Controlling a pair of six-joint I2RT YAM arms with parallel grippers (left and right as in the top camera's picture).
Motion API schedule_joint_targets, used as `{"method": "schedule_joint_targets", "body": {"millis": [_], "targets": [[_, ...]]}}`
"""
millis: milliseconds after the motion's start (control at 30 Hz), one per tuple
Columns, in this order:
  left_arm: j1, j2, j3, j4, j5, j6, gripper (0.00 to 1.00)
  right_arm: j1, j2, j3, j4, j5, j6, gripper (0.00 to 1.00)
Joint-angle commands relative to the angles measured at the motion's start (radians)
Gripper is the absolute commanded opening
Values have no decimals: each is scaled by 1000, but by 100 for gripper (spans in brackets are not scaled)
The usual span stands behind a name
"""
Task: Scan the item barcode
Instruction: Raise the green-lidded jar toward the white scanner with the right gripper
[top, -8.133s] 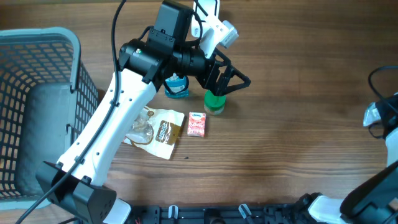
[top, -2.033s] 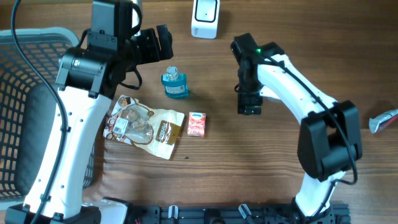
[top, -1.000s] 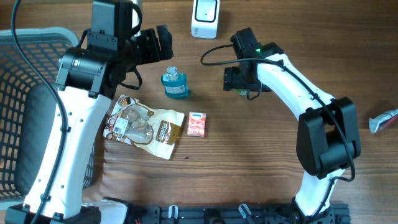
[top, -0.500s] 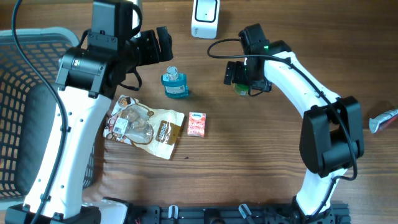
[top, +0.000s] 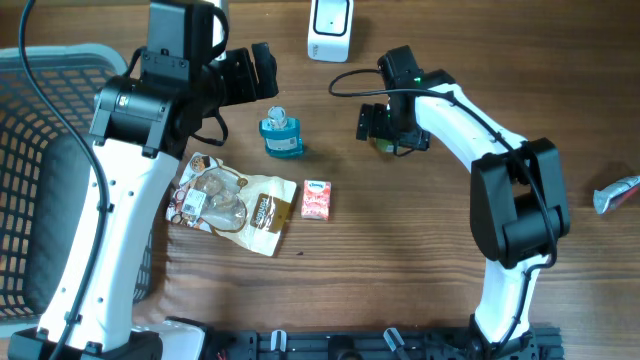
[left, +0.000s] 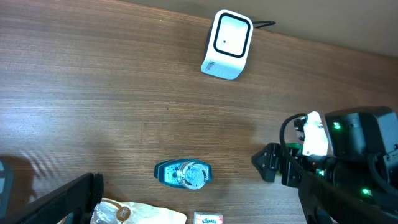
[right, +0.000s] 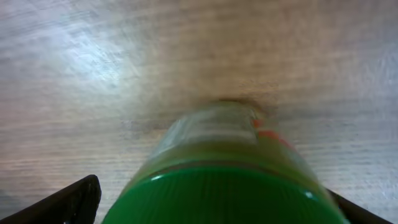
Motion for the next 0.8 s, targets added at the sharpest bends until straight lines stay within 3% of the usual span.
{"method": "schedule_joint_targets", "body": {"millis": [0,133,400,500,633,767], "targets": [[-5,2,3,0,-11,-9,100,-9,6,0,20,32,-23,99],[-5,2,3,0,-11,-9,100,-24,6,1,16,67,-56,89],[-5,2,3,0,-11,-9,100,-38,6,2,-15,71,-160,84],[-5,2,3,0,-11,-9,100,-37,6,2,-37,63,-187,76],[-5,2,3,0,-11,-9,100,-37,6,3,-34,63,-188,75],[-5,2,3,0,-11,-9,100,-37,6,16,-47,63,-221,68]]}}
